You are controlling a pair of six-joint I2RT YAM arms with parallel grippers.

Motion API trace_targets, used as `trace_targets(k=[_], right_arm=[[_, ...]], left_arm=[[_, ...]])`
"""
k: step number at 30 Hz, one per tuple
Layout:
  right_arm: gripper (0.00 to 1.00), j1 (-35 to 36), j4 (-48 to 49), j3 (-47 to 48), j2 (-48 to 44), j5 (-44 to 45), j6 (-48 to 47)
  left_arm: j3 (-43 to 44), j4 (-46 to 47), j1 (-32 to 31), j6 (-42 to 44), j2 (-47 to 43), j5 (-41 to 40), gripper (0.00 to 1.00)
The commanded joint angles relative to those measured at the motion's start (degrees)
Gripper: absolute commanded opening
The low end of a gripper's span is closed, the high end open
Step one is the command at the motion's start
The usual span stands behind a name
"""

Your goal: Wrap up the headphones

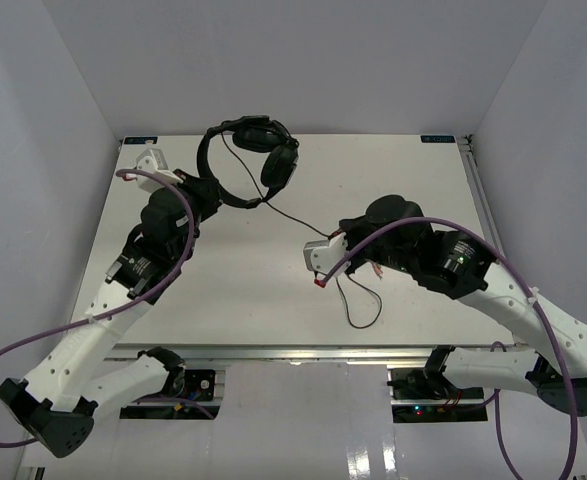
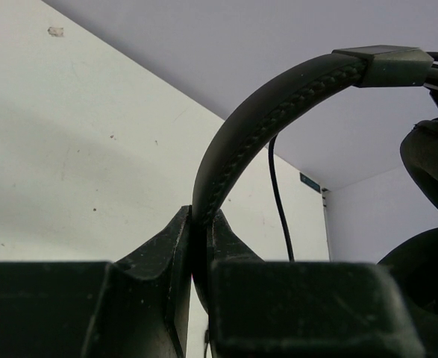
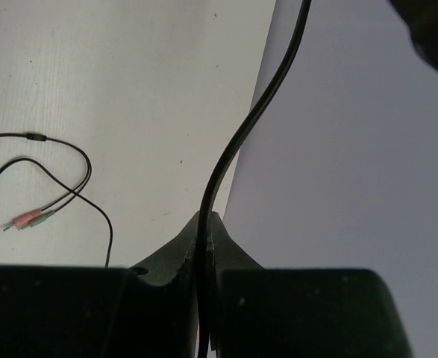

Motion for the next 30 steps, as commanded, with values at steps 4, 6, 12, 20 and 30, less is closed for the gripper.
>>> trace_targets(k=[4,6,12,20,30], right_arm=[[0.08,4.51,2.41,-0.66,-0.97,3.02,-4.30],[0.08,5.57,4.76,-1.58,-0.66,5.74,-6.32],[0.08,6.37,13.75,-1.78,0.58,11.19,-10.71],[0.10,6.51,27.51,-7.63,-0.01,15.94,-18.73],[0.15,2.93,34.71,-8.94,0.84,14.18,-19.84]], left_arm=[[2.27,3.84,1.01,3.01,4.37,-0.22,0.00],[3.53,2.96,1.13,4.25,6.71,0.15,0.00],[2.76,1.88,1.50,8.49,10.15,2.06,0.00],[2.13,0.25,1.55,13.87,16.02,13.48,0.00],[-4.27,0.61,1.55,17.87,14.56,26.17,0.00]])
